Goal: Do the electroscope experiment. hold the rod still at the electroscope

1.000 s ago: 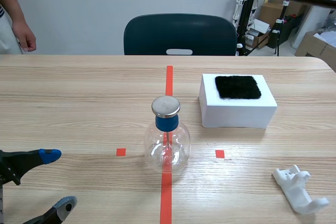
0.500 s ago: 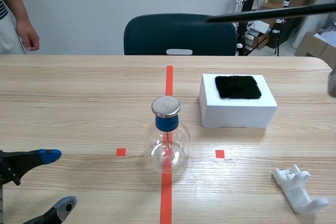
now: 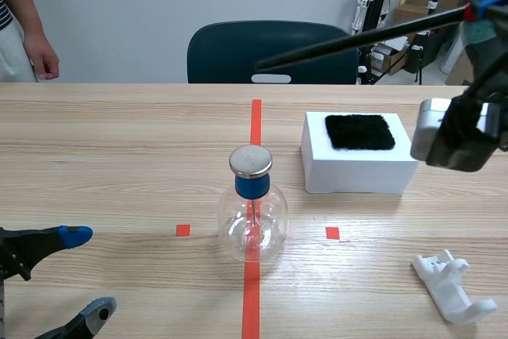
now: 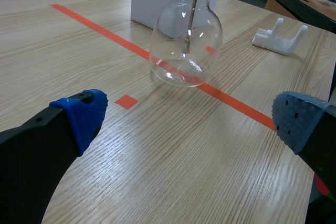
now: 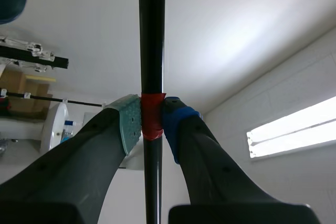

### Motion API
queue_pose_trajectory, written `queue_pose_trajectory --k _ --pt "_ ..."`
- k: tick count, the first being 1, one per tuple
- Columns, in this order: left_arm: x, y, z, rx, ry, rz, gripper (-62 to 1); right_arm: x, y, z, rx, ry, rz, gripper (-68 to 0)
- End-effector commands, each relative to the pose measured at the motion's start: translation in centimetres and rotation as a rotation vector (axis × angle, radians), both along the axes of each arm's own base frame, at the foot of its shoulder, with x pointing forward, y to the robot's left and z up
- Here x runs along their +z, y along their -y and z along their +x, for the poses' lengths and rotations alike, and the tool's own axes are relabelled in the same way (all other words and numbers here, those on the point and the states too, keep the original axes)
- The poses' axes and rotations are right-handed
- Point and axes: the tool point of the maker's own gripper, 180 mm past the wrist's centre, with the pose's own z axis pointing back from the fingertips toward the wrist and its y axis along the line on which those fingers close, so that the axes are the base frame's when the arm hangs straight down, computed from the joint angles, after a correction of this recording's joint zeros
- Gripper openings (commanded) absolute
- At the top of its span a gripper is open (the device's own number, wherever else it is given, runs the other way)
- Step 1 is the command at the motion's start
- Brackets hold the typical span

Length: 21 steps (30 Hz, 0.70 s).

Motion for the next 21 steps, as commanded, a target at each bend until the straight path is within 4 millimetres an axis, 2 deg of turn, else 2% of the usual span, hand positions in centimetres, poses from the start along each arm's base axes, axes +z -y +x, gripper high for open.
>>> queue_pose_trajectory --k 1,10,21 --pt "0.7 -0.1 0.5 0.012 0.022 -0.021 1.4 1.4 -0.2 0.4 0.000 0.052 -0.008 -67.6" --pt "0.7 -0.1 0.5 0.012 0.022 -0.021 1.4 -1.6 -0.7 0.2 0.020 0.010 -0.122 -67.6" --pt "0.7 -0.1 0.5 0.012 0.022 -0.021 1.4 -2.9 -0.7 0.1 0.036 -0.003 -0.178 -67.6"
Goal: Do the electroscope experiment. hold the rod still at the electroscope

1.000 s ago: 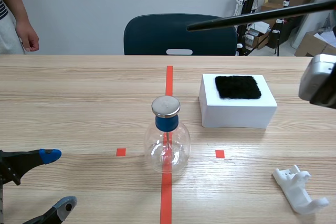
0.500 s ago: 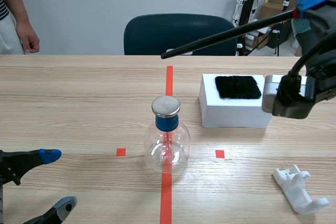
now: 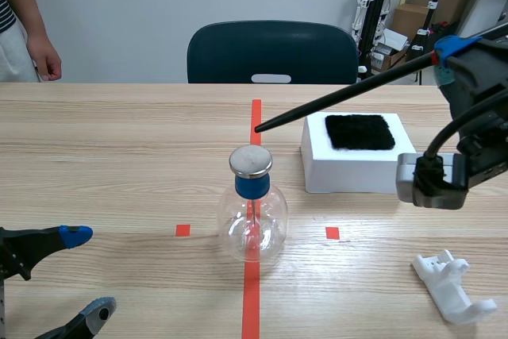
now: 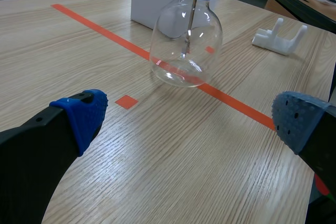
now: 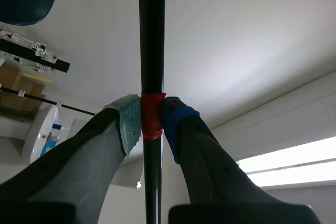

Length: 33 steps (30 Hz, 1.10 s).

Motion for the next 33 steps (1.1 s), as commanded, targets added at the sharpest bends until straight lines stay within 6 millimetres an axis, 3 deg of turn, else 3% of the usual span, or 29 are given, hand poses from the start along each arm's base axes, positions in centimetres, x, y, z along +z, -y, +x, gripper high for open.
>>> queue_pose_trajectory --k 1,33 --pt "0.66 -0.10 0.49 0.012 0.022 -0.021 1.4 0.85 0.23 0.37 -0.003 0.035 -0.006 -67.6" --pt "0.66 -0.10 0.49 0.012 0.022 -0.021 1.4 0.22 -0.08 0.27 0.013 0.021 -0.059 -67.6"
